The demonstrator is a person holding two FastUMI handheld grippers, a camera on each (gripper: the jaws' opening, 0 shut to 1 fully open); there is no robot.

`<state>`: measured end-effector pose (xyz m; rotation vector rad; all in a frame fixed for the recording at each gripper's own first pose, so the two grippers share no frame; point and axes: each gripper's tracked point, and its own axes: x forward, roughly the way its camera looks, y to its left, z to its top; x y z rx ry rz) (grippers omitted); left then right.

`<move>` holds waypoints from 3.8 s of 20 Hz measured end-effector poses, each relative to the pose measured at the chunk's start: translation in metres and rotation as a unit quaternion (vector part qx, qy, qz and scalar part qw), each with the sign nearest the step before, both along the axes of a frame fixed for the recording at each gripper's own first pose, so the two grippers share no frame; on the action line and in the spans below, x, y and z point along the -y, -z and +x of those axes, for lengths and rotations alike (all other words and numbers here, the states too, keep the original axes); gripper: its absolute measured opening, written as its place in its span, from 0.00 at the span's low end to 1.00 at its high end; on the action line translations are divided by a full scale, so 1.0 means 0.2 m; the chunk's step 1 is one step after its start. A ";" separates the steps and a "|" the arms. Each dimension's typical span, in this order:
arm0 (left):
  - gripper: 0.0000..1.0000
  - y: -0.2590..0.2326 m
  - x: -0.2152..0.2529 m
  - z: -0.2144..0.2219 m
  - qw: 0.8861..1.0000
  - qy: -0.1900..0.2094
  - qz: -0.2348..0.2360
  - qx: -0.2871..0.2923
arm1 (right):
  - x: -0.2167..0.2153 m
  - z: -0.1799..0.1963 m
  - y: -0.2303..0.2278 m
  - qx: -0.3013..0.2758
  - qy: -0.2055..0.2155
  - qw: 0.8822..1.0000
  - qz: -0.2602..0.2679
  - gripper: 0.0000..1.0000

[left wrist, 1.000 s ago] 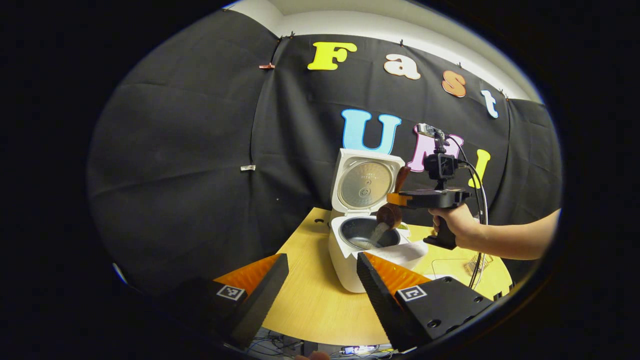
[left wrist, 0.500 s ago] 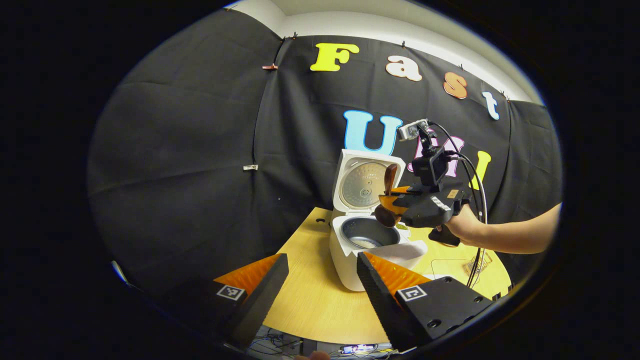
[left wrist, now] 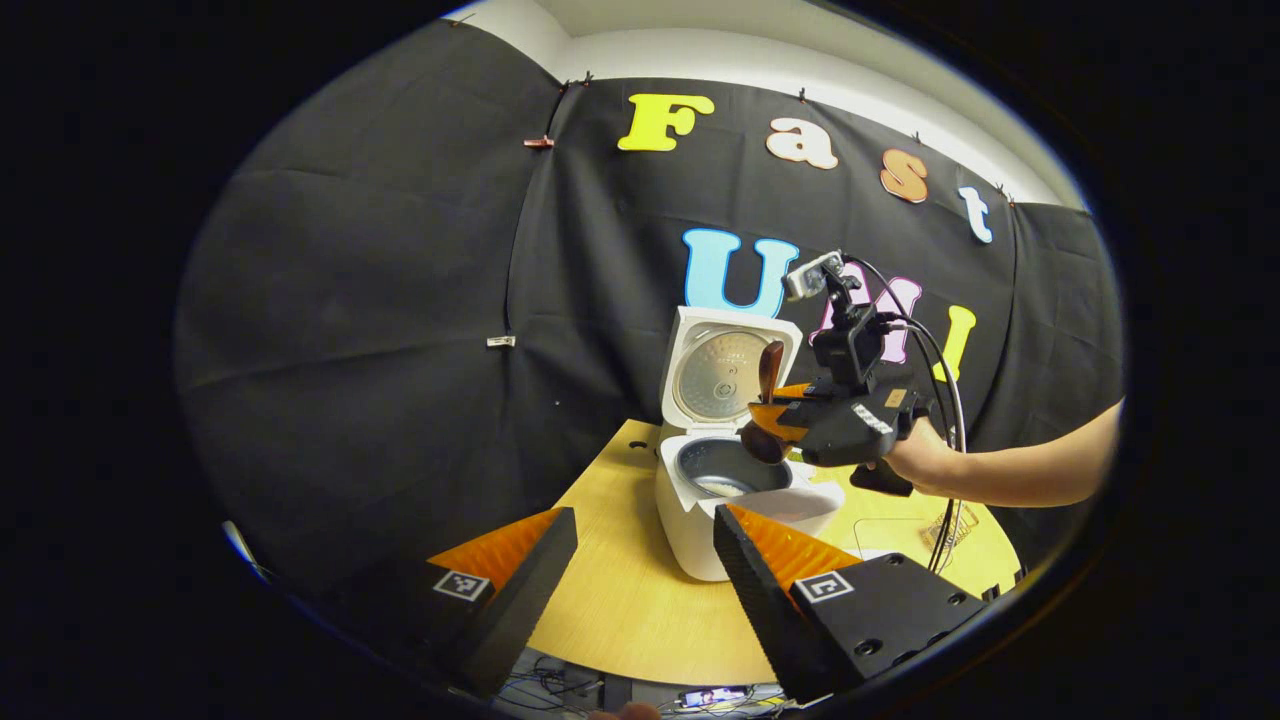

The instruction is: Close the left gripper, press the button to open the rice cooker; take a wooden spoon from the chopstick holder with the right hand, scoop a spoonful of rice and pour it into the rice cooker, then put the wooden spoon back into the chopstick holder.

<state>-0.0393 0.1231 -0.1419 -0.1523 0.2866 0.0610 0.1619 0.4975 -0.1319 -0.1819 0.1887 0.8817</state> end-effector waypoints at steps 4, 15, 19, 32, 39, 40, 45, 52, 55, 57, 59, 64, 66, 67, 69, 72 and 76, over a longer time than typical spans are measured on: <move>0.95 -0.02 0.02 -0.03 1.000 0.003 0.003 0.003 | 0.12 0.07 0.00 -0.134 0.058 0.984 0.102 0.16; 0.95 -0.08 0.22 -0.10 1.000 0.014 0.010 0.009 | 0.89 -0.03 -0.34 -0.189 0.136 0.931 0.281 0.16; 0.95 -0.14 0.34 -0.13 1.000 0.014 0.014 0.016 | 1.27 -0.08 -0.41 -0.156 0.158 0.931 0.289 0.16; 0.95 -0.27 0.74 -0.05 0.998 0.030 0.045 0.037 | 2.45 -0.05 0.03 -0.128 0.287 0.927 0.207 0.16; 0.95 -0.31 0.92 -0.07 0.999 0.018 0.037 0.028 | 2.73 0.08 0.56 -0.188 0.327 0.909 0.178 0.16; 0.95 -0.32 0.93 -0.08 0.999 0.017 0.035 0.028 | 2.74 0.08 0.63 -0.202 0.330 0.905 0.178 0.16; 0.95 -0.35 0.95 -0.12 0.999 -0.012 0.034 0.018 | 2.73 0.15 0.98 -0.253 0.341 0.889 0.173 0.16; 0.95 -0.35 1.00 -0.15 0.999 -0.036 0.031 -0.001 | 2.72 0.22 1.28 -0.303 0.363 0.859 0.194 0.16; 0.95 -0.34 1.01 -0.15 0.999 -0.041 0.028 -0.010 | 2.70 0.21 1.38 -0.319 0.364 0.853 0.194 0.16; 0.96 -0.34 1.03 -0.15 0.999 -0.039 0.029 -0.012 | 2.70 0.18 1.43 -0.325 0.363 0.853 0.188 0.16; 0.96 -0.35 1.04 -0.15 0.999 -0.037 0.033 -0.012 | 2.69 0.16 1.45 -0.332 0.358 0.853 0.187 0.19; 0.96 -0.39 1.04 -0.15 0.999 -0.031 0.036 -0.005 | 2.76 0.15 1.43 -0.331 0.378 0.845 0.183 0.45; 0.96 -0.41 1.04 -0.14 0.999 -0.027 0.029 -0.001 | 2.77 0.11 1.40 -0.332 0.375 0.847 0.179 0.54; 0.96 -0.41 1.04 -0.14 0.999 -0.023 0.027 0.002 | 2.79 0.08 1.40 -0.330 0.378 0.848 0.168 0.70; 0.96 -0.41 1.04 -0.14 0.999 -0.014 0.029 0.005 | 2.82 0.02 1.39 -0.327 0.382 0.852 0.150 0.83; 0.96 -0.43 1.04 -0.13 0.999 0.001 0.031 0.014 | 2.87 -0.09 1.36 -0.330 0.392 0.847 0.141 0.89; 0.95 -0.49 1.03 -0.08 0.999 0.019 0.026 0.034 | 2.93 -0.25 1.31 -0.333 0.412 0.836 0.144 0.97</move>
